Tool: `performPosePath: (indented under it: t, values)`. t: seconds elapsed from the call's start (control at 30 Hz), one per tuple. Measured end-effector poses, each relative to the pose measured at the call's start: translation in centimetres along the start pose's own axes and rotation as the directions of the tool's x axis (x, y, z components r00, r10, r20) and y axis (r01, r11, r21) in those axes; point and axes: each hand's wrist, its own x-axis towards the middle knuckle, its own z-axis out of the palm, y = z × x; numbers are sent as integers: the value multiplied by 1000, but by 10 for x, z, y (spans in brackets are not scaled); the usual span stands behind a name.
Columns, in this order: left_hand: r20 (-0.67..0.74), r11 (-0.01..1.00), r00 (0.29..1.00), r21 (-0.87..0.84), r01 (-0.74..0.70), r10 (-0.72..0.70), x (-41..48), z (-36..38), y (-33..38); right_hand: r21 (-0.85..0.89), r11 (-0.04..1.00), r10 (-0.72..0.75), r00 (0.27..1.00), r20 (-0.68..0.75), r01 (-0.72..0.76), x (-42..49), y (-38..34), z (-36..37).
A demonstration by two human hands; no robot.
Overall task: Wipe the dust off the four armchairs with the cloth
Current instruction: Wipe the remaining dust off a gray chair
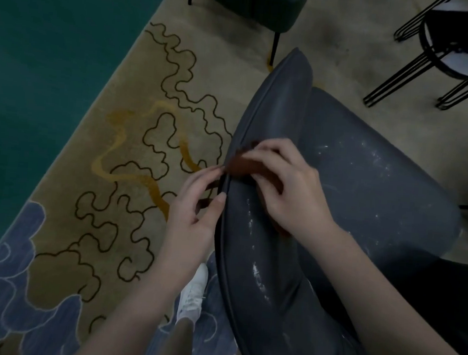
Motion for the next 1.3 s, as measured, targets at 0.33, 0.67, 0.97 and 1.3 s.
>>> performPosePath:
  t: [0.33,0.67,0.97,1.3]
  values:
    - [-129,998,990,-15,54,-55,-16,17,2,96,994,44,999,-11,-43,-20,8,-14]
    - [-175,995,980,-18,96,-98,-23,21,8,174,963,-223,970,96,204,-65,1,-13]
    - [-209,989,973,88,117,-97,-19,22,15,215,949,-252,965,77,230,-71,10,-8]
    - [-166,884,982,442,151,-85,20,53,39,473,865,262,955,-137,-170,-77,41,3]
